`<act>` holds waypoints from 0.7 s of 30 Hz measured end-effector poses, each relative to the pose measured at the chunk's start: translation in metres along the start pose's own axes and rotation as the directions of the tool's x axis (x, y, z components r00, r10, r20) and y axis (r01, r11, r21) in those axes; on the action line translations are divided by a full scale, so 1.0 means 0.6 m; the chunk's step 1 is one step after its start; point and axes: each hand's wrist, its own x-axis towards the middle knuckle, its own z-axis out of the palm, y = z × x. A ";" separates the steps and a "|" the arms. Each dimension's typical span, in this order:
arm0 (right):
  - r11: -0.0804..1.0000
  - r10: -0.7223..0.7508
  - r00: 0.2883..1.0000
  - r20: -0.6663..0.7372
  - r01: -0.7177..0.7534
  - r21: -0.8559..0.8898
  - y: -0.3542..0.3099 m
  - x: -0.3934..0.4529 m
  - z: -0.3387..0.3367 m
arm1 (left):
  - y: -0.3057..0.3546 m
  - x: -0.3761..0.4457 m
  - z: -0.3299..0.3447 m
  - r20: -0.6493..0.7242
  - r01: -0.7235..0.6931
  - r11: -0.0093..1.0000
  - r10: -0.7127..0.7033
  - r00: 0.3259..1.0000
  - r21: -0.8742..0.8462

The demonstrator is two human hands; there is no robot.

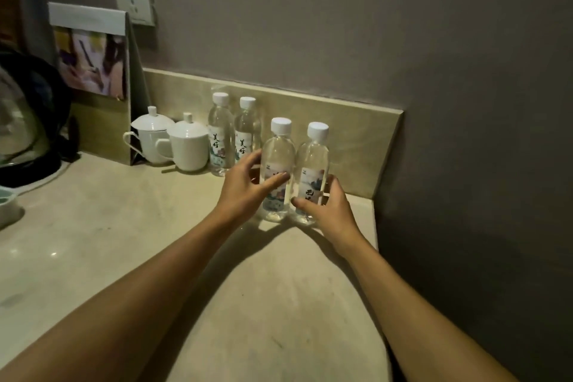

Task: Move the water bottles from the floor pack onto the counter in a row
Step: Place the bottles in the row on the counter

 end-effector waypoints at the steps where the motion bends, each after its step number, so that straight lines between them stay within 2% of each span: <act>1: 1.000 0.010 1.000 -0.007 -0.010 -0.021 -0.005 0.001 0.008 | -0.005 0.006 -0.007 0.014 -0.013 1.000 0.013 1.000 -0.008; 4: 0.996 0.039 0.998 -0.053 -0.043 -0.075 -0.012 0.002 0.026 | -0.017 0.019 -0.021 0.046 -0.045 0.999 0.046 0.998 -0.008; 8: 0.985 0.066 0.990 -0.123 -0.084 -0.148 -0.015 -0.006 0.041 | -0.037 0.028 -0.028 0.074 -0.082 0.990 0.074 0.995 0.112; 12: 0.978 0.086 0.985 -0.151 -0.112 -0.175 -0.021 -0.014 0.049 | -0.074 0.016 -0.022 0.127 -0.014 0.962 -0.021 0.992 0.274; 21: 0.964 0.051 0.976 -0.212 -0.104 -0.243 -0.011 0.005 0.073 | -0.078 0.032 -0.023 0.052 0.046 0.925 -0.071 0.996 0.378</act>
